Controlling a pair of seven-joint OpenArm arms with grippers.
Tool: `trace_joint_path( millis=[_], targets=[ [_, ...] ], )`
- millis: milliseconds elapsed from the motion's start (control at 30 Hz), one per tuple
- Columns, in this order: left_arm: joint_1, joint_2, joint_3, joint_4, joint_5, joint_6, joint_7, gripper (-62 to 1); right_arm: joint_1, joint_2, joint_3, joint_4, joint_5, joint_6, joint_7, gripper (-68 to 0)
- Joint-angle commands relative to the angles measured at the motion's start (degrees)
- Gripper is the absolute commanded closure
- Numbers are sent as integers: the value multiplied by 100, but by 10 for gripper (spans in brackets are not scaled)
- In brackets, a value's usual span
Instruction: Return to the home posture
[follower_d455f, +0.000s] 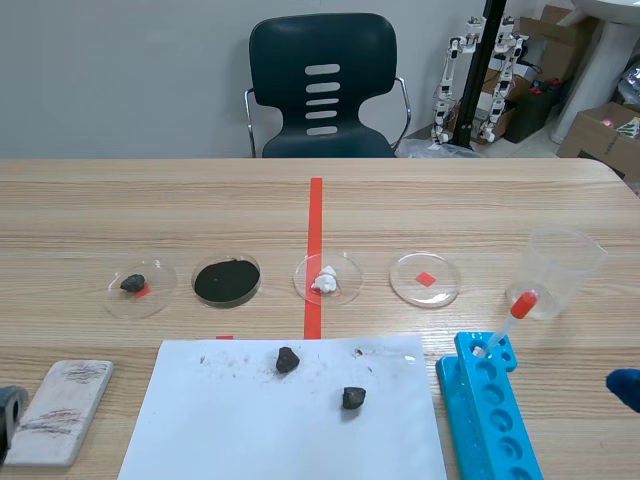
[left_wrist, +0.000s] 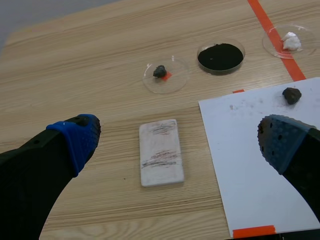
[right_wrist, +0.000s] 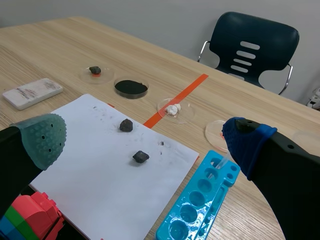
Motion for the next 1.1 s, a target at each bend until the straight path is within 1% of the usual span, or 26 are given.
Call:
trace_joint_path(
  millis=[0,67,200,267,333,1067],
  targets=[
    [-2,59,37,33,-17,-107,-118,-623,24,26,17,114,17,0,101,-679],
    [-2,87,37,33,-17,-273,-118,-623,24,26,17,114,17,0,101,-679],
    [-13,85,37,33,-17,-817,-118,-623,24,26,17,114,17,0,101,-679],
    [-15,85,37,33,-35,-979,-120,-623,24,26,17,114,17,0,101,-679],
    [-15,85,37,33,-59,-1064,-118,-623,24,26,17,114,17,0,101,-679],
    [-17,85,37,33,-59,-1075,-116,-623,24,26,17,114,17,0,101,-679]
  ],
)
